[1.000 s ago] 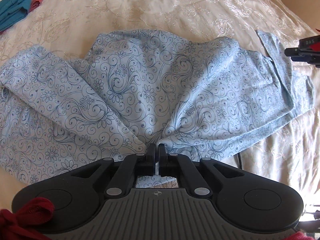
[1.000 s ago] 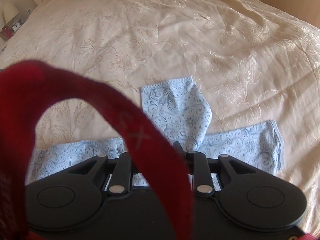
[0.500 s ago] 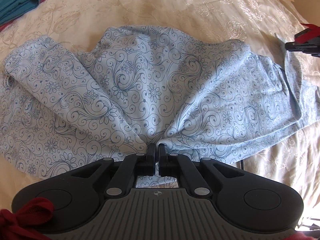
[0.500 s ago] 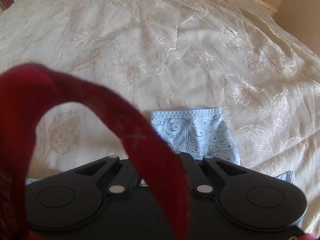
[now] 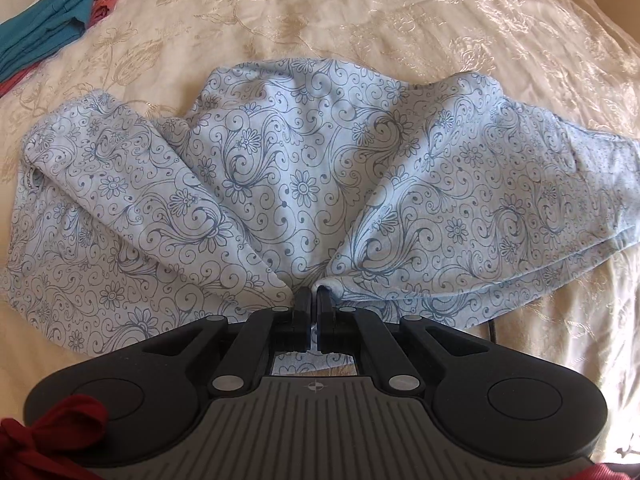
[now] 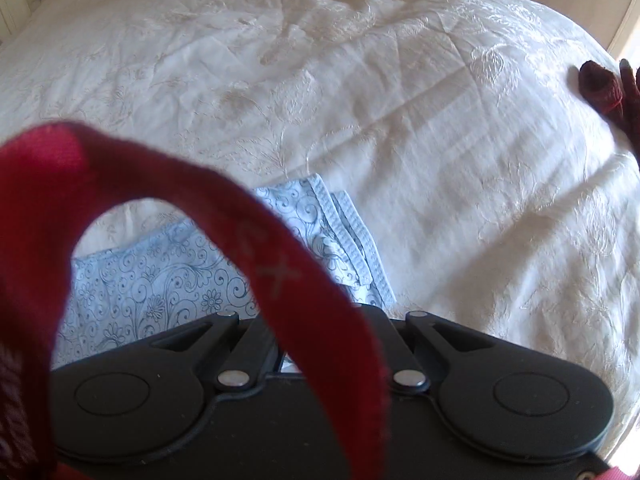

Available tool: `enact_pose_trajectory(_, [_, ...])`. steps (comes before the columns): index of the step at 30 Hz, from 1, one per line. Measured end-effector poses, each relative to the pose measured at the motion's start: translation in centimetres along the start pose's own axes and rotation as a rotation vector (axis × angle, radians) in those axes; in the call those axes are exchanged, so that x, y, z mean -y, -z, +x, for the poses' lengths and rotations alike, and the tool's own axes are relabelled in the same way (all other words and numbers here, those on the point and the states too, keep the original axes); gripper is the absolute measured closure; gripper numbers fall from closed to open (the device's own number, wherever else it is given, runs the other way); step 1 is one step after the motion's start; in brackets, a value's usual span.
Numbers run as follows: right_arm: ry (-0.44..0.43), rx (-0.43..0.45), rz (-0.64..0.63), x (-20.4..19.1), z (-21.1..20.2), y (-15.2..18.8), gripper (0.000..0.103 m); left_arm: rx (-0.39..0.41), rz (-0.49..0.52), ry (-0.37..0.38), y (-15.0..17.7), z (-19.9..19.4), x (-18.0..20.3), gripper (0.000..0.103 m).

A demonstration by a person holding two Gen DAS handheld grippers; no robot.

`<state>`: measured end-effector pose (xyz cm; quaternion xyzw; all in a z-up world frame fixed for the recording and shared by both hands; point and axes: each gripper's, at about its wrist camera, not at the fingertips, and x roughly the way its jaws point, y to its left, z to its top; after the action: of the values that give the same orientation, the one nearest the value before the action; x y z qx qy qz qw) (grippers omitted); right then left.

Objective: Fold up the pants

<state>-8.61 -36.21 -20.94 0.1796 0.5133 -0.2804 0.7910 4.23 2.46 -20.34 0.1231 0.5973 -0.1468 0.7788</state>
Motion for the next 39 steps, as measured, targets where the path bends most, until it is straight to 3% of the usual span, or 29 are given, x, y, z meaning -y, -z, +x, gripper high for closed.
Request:
enact_pose_trajectory(3, [0.006,0.000,-0.012,0.4,0.2,0.2,0.099,0.012,0.007,-0.018,0.1,-0.4,0.2,0.101])
enact_pose_trajectory(6, [0.013,0.076,-0.012,1.4,-1.6,-0.1,0.099,0.029,0.004,-0.026,0.3,-1.0,0.4,0.101])
enact_pose_trajectory(9, [-0.054,0.100,0.000,3.0,-2.2,-0.4,0.098,0.037,0.009,-0.036,0.5,-1.4,0.7,0.101])
enact_pose_trajectory(11, [-0.044,0.122,-0.071,2.8,-1.7,-0.4,0.084,0.038,0.009,-0.044,0.5,-1.5,0.9,0.101])
enact_pose_trajectory(14, [-0.086,0.113,-0.133,2.5,-0.4,-0.5,0.073,0.041,0.010,-0.058,0.6,-1.5,1.4,0.101])
enact_pose_trajectory(22, [-0.144,0.042,-0.114,3.0,1.6,0.3,0.059,0.043,-0.019,-0.079,0.4,-1.7,0.9,0.101])
enact_pose_trajectory(31, [-0.215,0.025,0.072,4.8,2.2,0.0,0.059,0.050,-0.016,-0.096,0.1,-1.6,0.5,0.101])
enact_pose_trajectory(33, [-0.227,0.048,0.100,5.0,2.0,-0.1,0.078,0.052,-0.015,-0.097,0.0,-1.7,0.6,0.101])
enact_pose_trajectory(34, [-0.240,0.065,0.100,4.9,1.7,-0.2,0.096,0.056,-0.014,-0.098,0.0,-1.8,0.5,0.101])
enact_pose_trajectory(39, [-0.220,0.146,0.026,4.1,-1.2,-0.5,0.097,0.086,-0.016,-0.091,-0.1,-3.1,0.3,0.101])
